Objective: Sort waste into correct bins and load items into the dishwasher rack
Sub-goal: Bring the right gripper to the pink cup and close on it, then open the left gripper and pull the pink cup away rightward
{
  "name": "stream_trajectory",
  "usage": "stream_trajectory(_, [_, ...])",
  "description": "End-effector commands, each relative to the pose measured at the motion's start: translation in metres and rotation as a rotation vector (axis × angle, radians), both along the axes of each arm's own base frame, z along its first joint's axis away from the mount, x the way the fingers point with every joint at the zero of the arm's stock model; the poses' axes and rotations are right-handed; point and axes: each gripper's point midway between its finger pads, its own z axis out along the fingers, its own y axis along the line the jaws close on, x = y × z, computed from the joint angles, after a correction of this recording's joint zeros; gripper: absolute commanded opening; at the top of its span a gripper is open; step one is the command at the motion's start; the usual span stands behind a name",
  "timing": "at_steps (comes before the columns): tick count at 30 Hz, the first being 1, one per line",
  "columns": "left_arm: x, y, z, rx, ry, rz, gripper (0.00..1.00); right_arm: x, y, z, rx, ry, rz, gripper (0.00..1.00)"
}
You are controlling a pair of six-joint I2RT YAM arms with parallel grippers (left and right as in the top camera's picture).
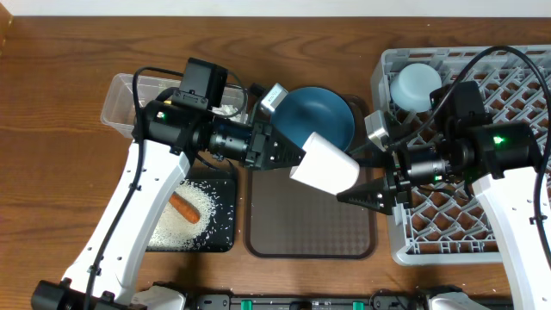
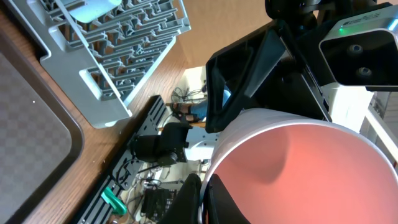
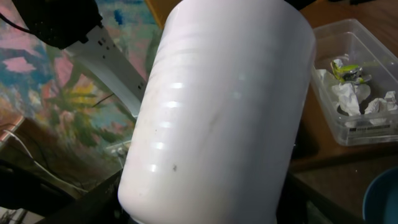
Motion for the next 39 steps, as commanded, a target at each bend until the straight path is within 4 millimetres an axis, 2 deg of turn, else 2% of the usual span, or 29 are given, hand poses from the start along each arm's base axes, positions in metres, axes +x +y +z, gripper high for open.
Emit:
stream_trajectory(1, [0.000,0.000,-0.003,0.017,-0.042,-0.005,0.07,-0.008,0.006,0.025,0.117,-0.027,0.043,0.69])
stream_trajectory(7, [-0.003,0.000,-0.005,0.016,-0.062,-0.020,0.07,-0.008,0.006,0.025,0.118,-0.030,0.043,0.67])
stream_trajectory(14, [-0.009,-0.005,-0.014,0.073,-0.069,-0.035,0.07,-0.006,0.006,0.025,0.120,-0.043,0.044,0.44])
stream_trajectory(19, [-0.017,-0.011,-0.016,0.081,-0.077,-0.066,0.08,-0.005,0.007,0.026,0.122,-0.055,0.043,0.42])
stream_trajectory(22, [-0.021,-0.014,-0.018,0.089,-0.079,-0.079,0.12,-0.003,0.007,0.026,0.123,-0.062,0.041,0.41])
stream_trajectory(26, [-0.021,-0.010,-0.034,0.186,-0.079,-0.062,0.13,0.001,0.007,0.026,0.118,-0.051,0.028,0.37])
stream_trajectory(32, [-0.019,-0.006,-0.041,0.237,-0.077,-0.044,0.15,0.011,0.004,0.012,0.025,-0.022,-0.023,0.30])
stream_trajectory(37, [-0.018,-0.006,-0.041,0.234,-0.083,-0.043,0.15,0.013,0.004,0.010,0.009,-0.013,-0.032,0.30])
stream_trajectory(39, [-0.018,-0.006,-0.041,0.235,-0.083,-0.044,0.16,0.013,0.004,0.010,0.012,-0.017,-0.031,0.40])
